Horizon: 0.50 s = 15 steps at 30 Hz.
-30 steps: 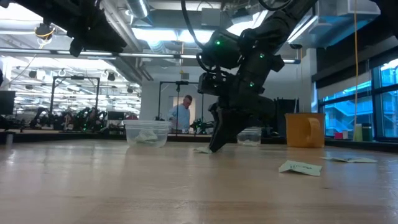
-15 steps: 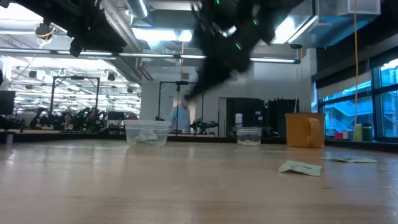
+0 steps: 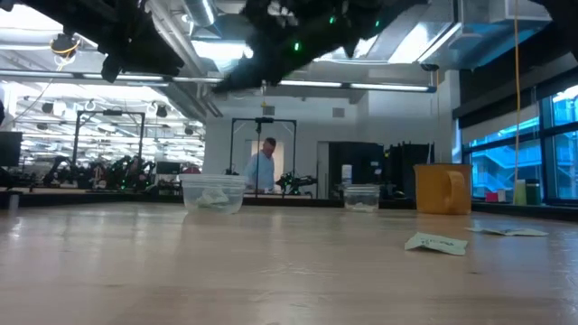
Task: Pick and place Stevia / Truvia into bins
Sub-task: Put the stevia packet into the transparent container
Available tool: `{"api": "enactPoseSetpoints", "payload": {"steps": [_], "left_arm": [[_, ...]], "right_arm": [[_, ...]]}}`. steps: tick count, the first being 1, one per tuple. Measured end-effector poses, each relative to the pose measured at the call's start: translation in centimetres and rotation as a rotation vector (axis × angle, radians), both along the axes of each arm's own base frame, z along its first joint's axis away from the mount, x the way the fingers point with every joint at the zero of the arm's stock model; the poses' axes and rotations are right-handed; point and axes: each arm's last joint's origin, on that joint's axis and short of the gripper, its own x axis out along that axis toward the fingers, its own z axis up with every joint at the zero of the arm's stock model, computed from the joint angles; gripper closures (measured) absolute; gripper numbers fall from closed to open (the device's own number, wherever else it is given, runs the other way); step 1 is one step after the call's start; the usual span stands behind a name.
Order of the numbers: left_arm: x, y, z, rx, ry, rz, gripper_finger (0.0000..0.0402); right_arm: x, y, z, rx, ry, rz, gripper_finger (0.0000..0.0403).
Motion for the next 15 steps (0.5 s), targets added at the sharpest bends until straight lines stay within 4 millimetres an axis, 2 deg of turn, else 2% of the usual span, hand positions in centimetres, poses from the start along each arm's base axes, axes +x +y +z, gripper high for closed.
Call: {"api": "enactPoseSetpoints", "payload": {"steps": [12, 15], "left_arm": [[0.0, 0.0, 0.0, 0.0, -0.001, 0.0, 0.0304], [0.0, 0.0, 0.0, 0.0, -0.001, 0.0, 0.0304]], "right_arm": [[1.5, -1.0, -7.6, 0.036, 0.173, -0.025, 0.0375], [1.6, -1.1, -8.9, 0.039, 0.205, -0.029, 0.0375]]}}
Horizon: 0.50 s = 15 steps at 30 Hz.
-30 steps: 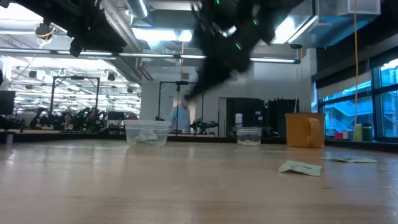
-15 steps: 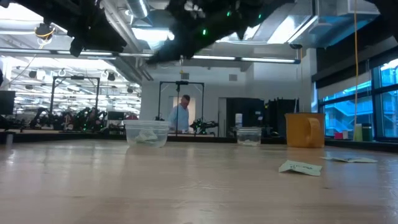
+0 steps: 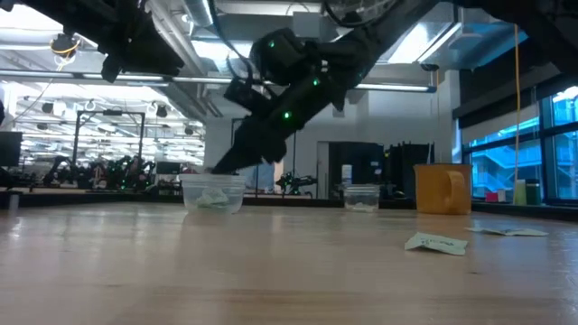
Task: Pick and place Stevia / Truvia into bins
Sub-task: Put the stevia packet into the transparent container
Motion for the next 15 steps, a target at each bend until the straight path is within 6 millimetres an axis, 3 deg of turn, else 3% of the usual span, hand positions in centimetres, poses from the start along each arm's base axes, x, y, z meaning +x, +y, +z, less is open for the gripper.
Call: {"api": "enactPoseSetpoints", "payload": {"steps": [15], "left_arm": [[0.0, 0.0, 0.0, 0.0, 0.0, 0.0, 0.0304]], "right_arm": [[0.02, -0.03, -0.18, -0.002, 0.004, 0.001, 0.0373]]}}
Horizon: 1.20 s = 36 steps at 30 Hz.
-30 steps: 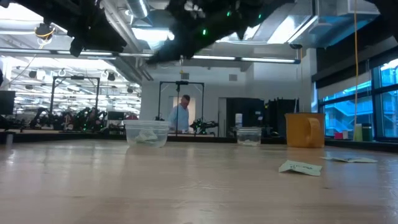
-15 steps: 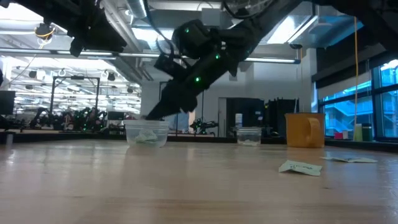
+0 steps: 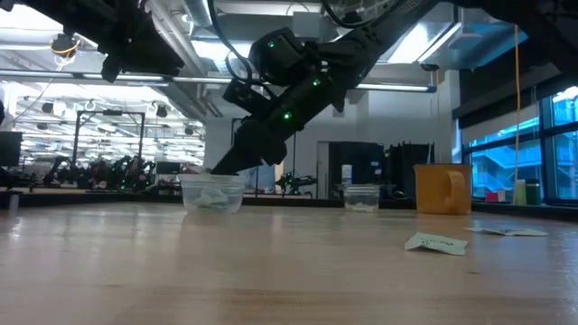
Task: Pick and place Stevia / Truvia into bins
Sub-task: Put the stevia packet into the transparent container
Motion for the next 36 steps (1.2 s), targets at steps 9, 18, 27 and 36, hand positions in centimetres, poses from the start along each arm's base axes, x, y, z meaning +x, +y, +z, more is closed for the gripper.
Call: {"api": "enactPoseSetpoints", "payload": {"steps": [9, 18, 27, 36], "left_arm": [[0.0, 0.0, 0.0, 0.0, 0.0, 0.0, 0.0304], [0.0, 0.0, 0.0, 0.0, 0.0, 0.0, 0.0304], [0.0, 0.0, 0.0, 0.0, 0.0, 0.0, 0.0304], [0.0, 0.0, 0.0, 0.0, -0.001, 0.0, 0.0304]], "right_arm": [[0.0, -0.3, 0.0, -0.061, 0.008, -0.08, 0.0317], [-0.9, 0.6, 3.7, -0.068, -0.018, -0.065, 0.0289], [-5.0, 2.7, 12.2, -0.064, -0.036, -0.019, 0.0289], [-11.3, 4.4, 15.5, 0.074, 0.241, 0.131, 0.0289]]}}
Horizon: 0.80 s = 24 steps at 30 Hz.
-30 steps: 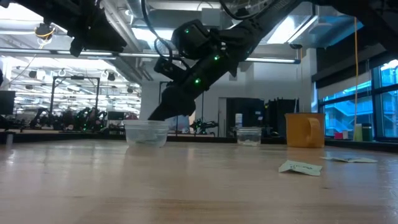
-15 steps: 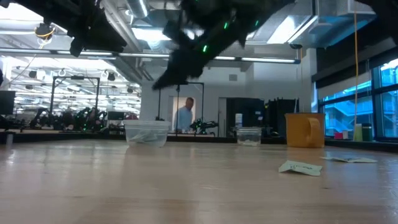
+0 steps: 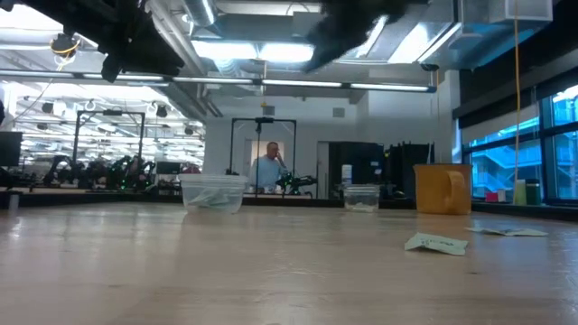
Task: Pick and place Stevia / Truvia into bins
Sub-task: Put the stevia packet into the transparent container
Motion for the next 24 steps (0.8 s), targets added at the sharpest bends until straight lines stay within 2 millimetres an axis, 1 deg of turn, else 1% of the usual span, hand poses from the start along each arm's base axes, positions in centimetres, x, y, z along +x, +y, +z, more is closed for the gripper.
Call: {"api": "enactPoseSetpoints", "payload": {"steps": [2, 5, 7, 11, 15, 19, 24], "left_arm": [[0.0, 0.0, 0.0, 0.0, -0.003, 0.0, 0.0304], [0.0, 0.0, 0.0, 0.0, -0.003, 0.0, 0.0304], [0.0, 0.0, 0.0, 0.0, -0.002, 0.0, 0.0304], [0.0, 0.0, 0.0, 0.006, 0.005, -0.002, 0.0304], [0.0, 0.0, 0.0, 0.007, 0.005, -0.002, 0.0304], [0.0, 0.0, 0.0, 0.007, 0.006, -0.002, 0.0304], [0.0, 0.0, 0.0, 0.022, 0.015, -0.008, 0.0304]], "right_arm": [[-1.7, 0.5, 0.0, 0.051, 0.122, 0.032, 0.0289], [-3.6, 1.5, -0.3, 0.107, 0.253, 0.008, 0.029], [-4.9, 2.2, -1.0, 0.105, 0.353, 0.024, 0.0293], [-6.9, 3.7, -2.5, 0.118, 0.489, 0.012, 0.03], [-8.6, 5.3, -4.3, 0.126, 0.57, -0.005, 0.0304], [-9.7, 6.3, -6.8, 0.139, 0.641, -0.076, 0.0304], [-10.5, 7.4, -10.0, 0.155, 0.636, -0.113, 0.0305]]}}
